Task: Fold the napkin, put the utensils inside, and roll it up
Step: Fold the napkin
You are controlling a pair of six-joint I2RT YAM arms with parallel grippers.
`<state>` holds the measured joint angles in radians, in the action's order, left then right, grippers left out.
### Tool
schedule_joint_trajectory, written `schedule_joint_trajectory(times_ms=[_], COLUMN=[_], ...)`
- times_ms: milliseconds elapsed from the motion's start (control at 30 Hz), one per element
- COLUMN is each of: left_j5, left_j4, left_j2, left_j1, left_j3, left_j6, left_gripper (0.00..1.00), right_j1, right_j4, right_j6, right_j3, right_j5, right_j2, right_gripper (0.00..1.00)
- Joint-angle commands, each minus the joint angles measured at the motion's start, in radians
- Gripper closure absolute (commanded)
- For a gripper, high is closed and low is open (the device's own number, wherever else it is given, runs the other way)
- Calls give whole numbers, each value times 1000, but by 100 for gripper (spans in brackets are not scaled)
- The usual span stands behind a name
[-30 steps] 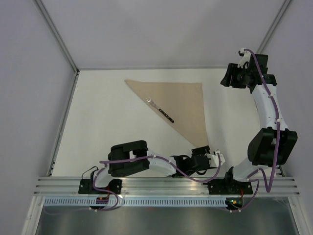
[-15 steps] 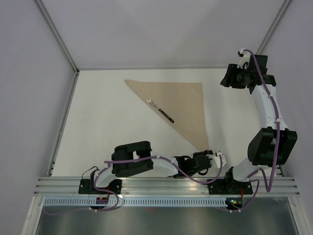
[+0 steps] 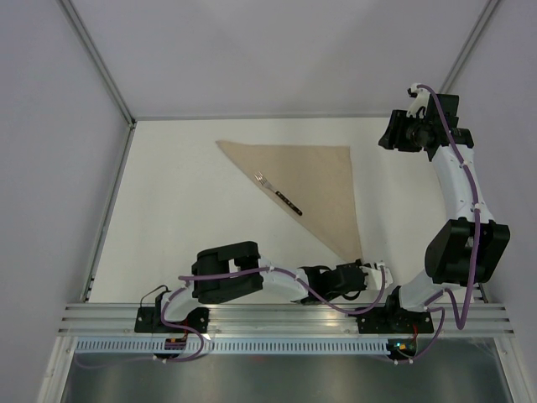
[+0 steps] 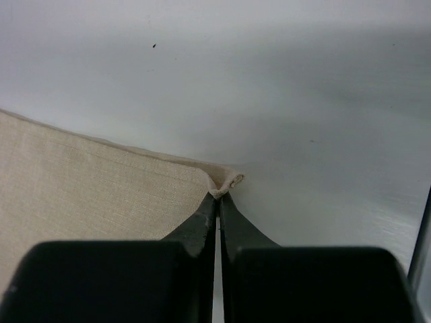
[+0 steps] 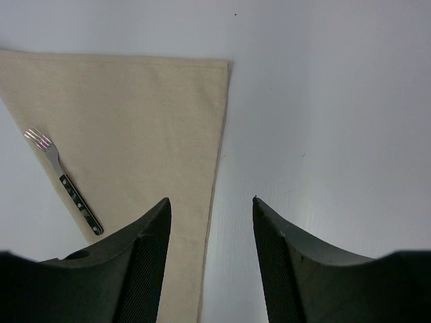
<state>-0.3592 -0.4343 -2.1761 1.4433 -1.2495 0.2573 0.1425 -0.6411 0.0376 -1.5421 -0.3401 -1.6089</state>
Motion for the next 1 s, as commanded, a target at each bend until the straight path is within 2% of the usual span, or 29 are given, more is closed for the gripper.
schedule_joint_trajectory(times_ms=[0,200,300,500,633,767,900,967], left_j5=[65,68,106,219,273,325,449,482], left_j4=[3,31,61,114,150,164,175,183], left_j2=[48,120,162,272,311,326,303,289], left_j1=[5,-32,-95,-302,-484,-633,-792,-828], left_j3=[-45,-42,-36,25,64,101,101,94], left_j6=[-104,-216,-309,-542,-691,-759,-811,-817], left_gripper=[98,98,98,98,98,98,98,98], right_j1=[5,3,5,5,3,5,3,3], right_j4=[31,37,38,40,40,38,43,44], right_j6=[2,7,11,15,16,16,22,24], right_j3=[5,7,2,-3,-6,-9,-9,-9], right_j5=[-2,-13,-16,-27,-37,-43,-57,-68], right_j2=[40,33,32,27,21,15,9,6], right_gripper=[43,43,43,43,43,43,43,43])
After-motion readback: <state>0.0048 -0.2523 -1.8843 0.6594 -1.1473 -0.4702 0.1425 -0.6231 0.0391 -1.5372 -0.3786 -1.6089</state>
